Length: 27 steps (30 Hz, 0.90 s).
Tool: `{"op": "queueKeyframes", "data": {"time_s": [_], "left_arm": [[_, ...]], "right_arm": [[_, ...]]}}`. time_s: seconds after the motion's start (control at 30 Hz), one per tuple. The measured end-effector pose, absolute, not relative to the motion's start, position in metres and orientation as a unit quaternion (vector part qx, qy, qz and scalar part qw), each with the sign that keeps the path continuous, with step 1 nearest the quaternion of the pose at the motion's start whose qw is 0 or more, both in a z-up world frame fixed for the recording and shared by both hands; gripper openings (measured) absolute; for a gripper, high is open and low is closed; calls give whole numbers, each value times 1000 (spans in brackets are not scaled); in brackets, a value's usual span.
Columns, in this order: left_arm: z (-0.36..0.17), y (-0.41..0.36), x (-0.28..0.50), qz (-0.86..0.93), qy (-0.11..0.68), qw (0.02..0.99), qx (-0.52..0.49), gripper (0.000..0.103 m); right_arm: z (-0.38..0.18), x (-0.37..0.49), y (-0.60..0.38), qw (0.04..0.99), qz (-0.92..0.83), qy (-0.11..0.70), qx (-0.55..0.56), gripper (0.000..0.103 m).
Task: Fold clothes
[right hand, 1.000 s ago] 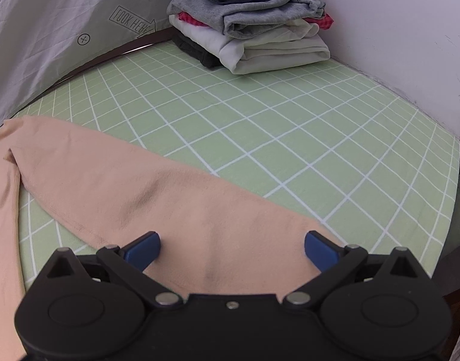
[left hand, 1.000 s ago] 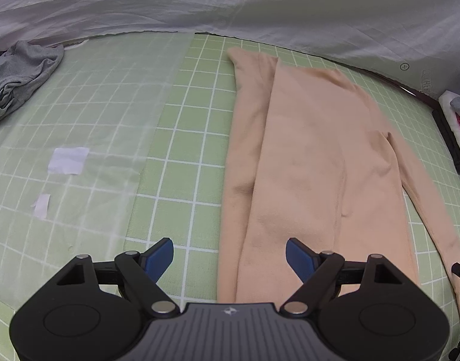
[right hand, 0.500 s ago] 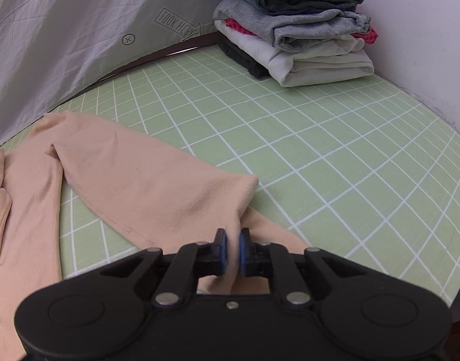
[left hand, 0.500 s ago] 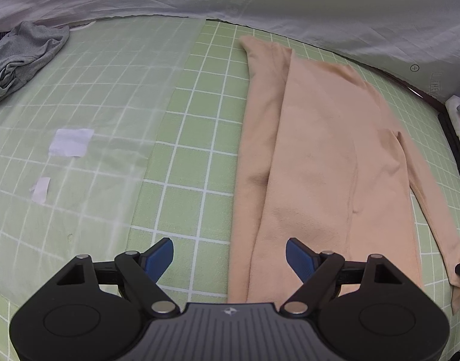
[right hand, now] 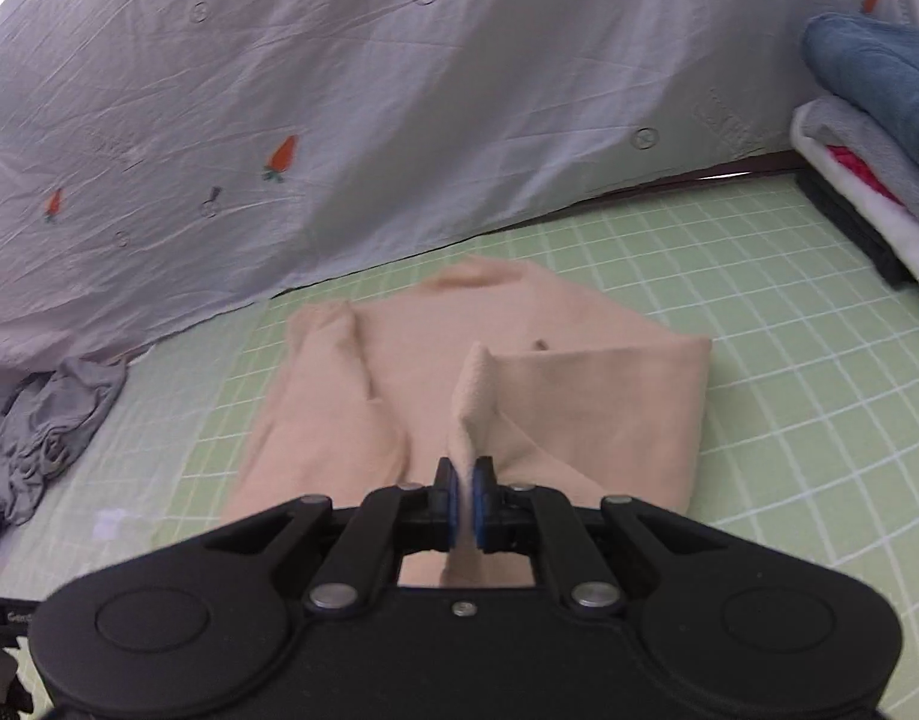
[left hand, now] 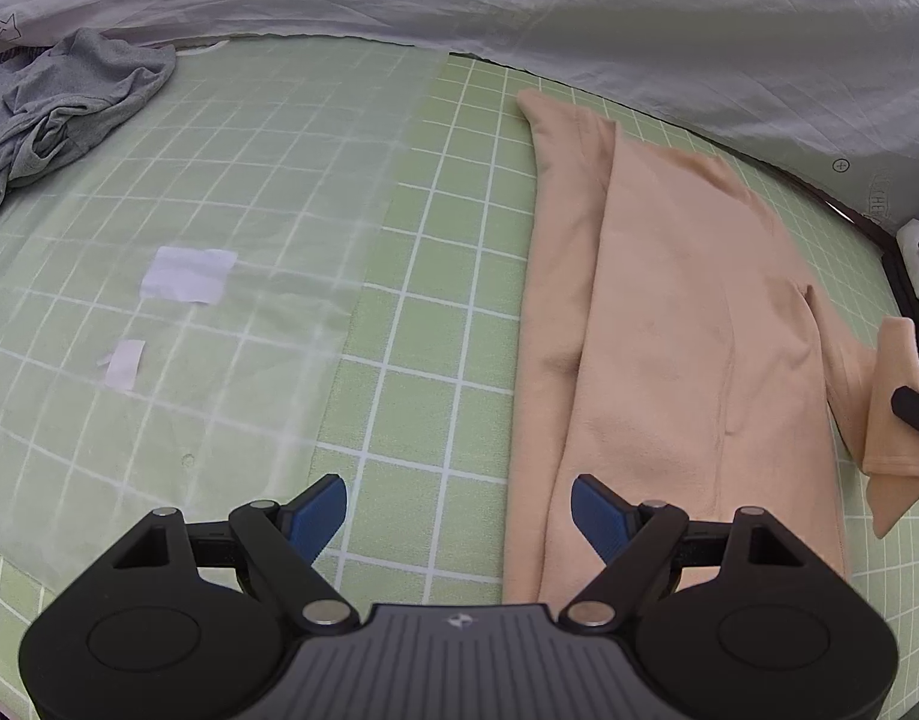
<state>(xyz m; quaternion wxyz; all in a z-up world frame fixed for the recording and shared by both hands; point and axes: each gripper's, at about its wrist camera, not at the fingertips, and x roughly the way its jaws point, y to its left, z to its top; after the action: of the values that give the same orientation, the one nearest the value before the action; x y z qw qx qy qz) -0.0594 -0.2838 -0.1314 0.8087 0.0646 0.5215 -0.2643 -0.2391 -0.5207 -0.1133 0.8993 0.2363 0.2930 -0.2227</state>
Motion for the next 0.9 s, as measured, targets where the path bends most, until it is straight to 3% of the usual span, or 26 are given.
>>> {"op": "queueKeyframes", "data": {"time_s": [0.03, 0.07, 0.13, 0.2, 0.27, 0.33, 0.67, 0.8, 0.9], "left_arm": [[-131, -283, -60, -263, 521, 810, 64, 83], [-131, -281, -60, -262, 520, 811, 64, 83], [-131, -280, -62, -261, 520, 811, 64, 83], [-132, -281, -64, -261, 521, 810, 63, 83], [-133, -281, -66, -262, 523, 809, 62, 83], [-133, -281, -68, -262, 524, 808, 61, 83], [-136, -329, -90, -297, 513, 802, 82, 83], [-138, -360, -105, -327, 506, 793, 93, 83], [-138, -381, -114, -351, 501, 786, 91, 77]], "right_arm": [[-118, -232, -509, 900, -209, 312, 219, 13], [-122, -226, -497, 901, -195, 332, 201, 29], [-128, -219, -482, 898, -183, 359, 174, 43], [-130, -223, -483, 894, -197, 366, 170, 49], [-129, -230, -492, 888, -221, 362, 177, 70], [-127, -240, -502, 881, -253, 357, 177, 82], [-138, -292, -551, 840, -360, 362, 186, 98], [-140, -308, -569, 833, -376, 363, 181, 99], [-142, -320, -585, 827, -386, 366, 181, 99]]}}
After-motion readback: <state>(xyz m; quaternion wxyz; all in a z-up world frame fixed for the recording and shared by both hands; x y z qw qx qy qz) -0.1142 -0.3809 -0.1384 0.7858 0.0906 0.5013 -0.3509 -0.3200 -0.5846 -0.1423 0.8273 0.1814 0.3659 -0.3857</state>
